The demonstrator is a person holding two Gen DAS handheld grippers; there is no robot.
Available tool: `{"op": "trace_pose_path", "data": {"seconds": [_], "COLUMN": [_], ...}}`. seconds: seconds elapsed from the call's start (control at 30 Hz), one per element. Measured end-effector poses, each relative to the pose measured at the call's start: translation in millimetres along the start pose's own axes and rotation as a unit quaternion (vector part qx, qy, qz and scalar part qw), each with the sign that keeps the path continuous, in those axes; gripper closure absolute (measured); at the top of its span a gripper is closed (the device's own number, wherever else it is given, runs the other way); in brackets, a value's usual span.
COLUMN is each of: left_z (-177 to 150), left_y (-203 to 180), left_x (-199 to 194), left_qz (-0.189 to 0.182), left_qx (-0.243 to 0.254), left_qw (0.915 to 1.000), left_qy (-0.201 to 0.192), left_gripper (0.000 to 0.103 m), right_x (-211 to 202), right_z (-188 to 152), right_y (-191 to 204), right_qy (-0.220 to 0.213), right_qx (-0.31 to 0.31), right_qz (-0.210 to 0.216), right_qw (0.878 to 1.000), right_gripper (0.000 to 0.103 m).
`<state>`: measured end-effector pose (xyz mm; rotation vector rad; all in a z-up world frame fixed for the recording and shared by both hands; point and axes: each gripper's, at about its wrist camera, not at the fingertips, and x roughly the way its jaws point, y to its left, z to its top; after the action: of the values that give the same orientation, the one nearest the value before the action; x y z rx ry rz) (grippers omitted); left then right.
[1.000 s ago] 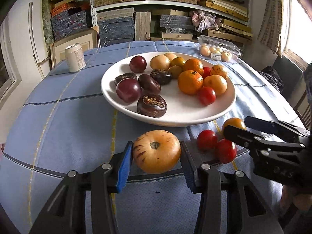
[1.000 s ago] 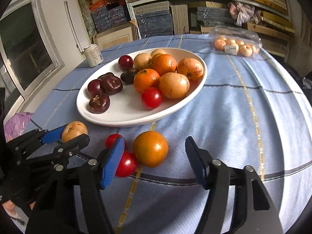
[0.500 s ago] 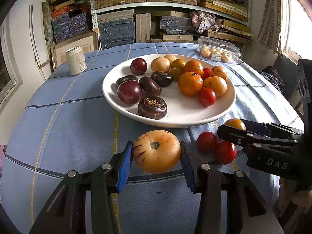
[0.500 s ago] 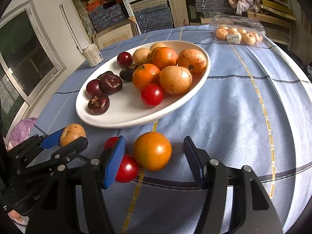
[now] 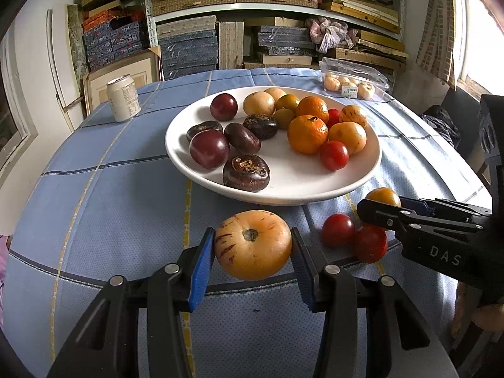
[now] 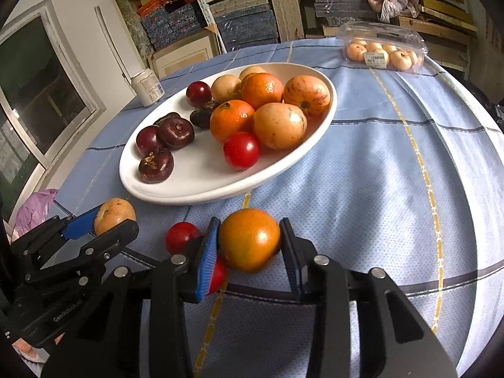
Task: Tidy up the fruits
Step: 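Hold the striped tomato in the left tool while the right tool grasps an orange tomato, then carry both tomatoes onto the plate and open both tools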
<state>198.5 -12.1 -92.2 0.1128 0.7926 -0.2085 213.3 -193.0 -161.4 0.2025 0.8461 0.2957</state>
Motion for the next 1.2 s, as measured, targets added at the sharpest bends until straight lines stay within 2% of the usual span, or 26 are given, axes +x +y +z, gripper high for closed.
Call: {"op": "trace_pose_path", "data": {"seconds": [0.2, 0.53, 0.87, 1.0, 1.2], "left_z": [-0.7, -3.9, -27.2, -3.6, 62.0], "left_y": [1.7, 12.3, 18.6, 24.1, 31.9], "left_x": [1.3, -0.1, -40.6, -52.3, -59.7], "left_qz": [0.000, 0.003, -0.001, 0.010, 0.028], "left_qx": [0.000, -0.023, -0.036, -0.028, -0.024], "left_qw": [1.0000, 0.9997, 0.9993, 0.9993, 0.9977], "left_qy": [0.003, 0.003, -0.008, -0.021, -0.057], "left_gripper": [0.056, 0.056, 0.056, 0.056, 0.056], "right_x": [-10.1, -34.4, -80.1, -96.7, -121.5], "right_z": [-6.0, -21.5, -48.9, -37.5, 11.2], "right_y": [10.0, 9.7, 10.9, 12.9, 23.3], "right_qy": [-0.014, -0.035, -0.075, -0.093, -0.143], "right_qx": [-0.026, -0.022, -0.004, 0.000, -0.013], "right_qz": [-0.008, -0.001, 0.038, 0.048, 0.042], "right_qw": [1.000, 0.999, 0.996, 0.994, 0.989], "right_gripper": [0.066, 0.066, 0.066, 0.066, 0.066]}}
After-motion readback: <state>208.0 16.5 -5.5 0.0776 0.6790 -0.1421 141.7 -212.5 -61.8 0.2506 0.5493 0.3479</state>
